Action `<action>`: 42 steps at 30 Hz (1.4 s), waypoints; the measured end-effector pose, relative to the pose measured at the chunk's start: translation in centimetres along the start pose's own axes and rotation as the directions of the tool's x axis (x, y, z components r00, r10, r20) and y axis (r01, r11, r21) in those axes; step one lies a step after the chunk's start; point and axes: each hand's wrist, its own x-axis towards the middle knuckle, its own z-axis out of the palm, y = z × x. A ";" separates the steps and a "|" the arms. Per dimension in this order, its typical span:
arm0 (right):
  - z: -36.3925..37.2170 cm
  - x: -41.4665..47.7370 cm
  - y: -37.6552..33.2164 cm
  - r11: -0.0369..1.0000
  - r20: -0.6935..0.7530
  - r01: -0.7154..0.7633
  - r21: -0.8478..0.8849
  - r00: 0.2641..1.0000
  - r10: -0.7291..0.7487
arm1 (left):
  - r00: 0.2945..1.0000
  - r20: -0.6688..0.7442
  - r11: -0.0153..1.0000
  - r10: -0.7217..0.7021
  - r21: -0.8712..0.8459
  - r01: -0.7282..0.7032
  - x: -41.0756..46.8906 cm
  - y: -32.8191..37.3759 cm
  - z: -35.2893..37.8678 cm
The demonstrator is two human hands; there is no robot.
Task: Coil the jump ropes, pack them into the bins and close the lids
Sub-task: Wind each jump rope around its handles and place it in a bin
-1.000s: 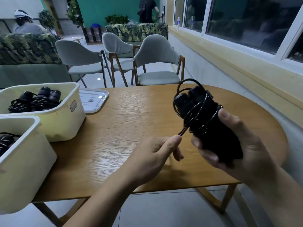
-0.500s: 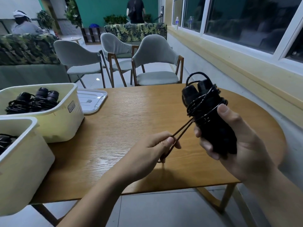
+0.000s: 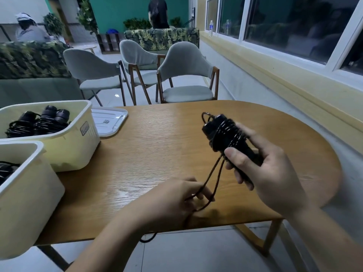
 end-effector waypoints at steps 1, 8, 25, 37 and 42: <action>0.4 -0.1 0.0 1.000 0.032 -0.011 0.005 0.999 0.011 | 1.000 0.001 1.000 0.008 -0.006 -0.008 0.0 -0.1 0.2; 0.8 0.0 -0.5 0.977 0.077 -0.036 0.209 0.997 0.021 | 0.998 -0.061 0.905 0.030 -0.423 -0.053 -0.1 0.2 0.5; 1.0 -0.1 -0.1 0.948 0.224 -0.125 0.293 0.973 0.059 | 0.790 -0.611 0.992 0.057 -0.057 -0.116 0.9 0.2 0.5; 0.4 0.1 0.0 0.883 0.335 -0.215 0.418 0.940 0.071 | 0.823 -0.518 0.956 0.234 0.275 -0.098 1.3 1.3 1.2; -0.2 0.4 0.2 0.859 0.284 -0.199 0.471 0.956 0.066 | 0.800 -0.510 0.909 0.314 0.405 -0.098 1.1 1.9 1.1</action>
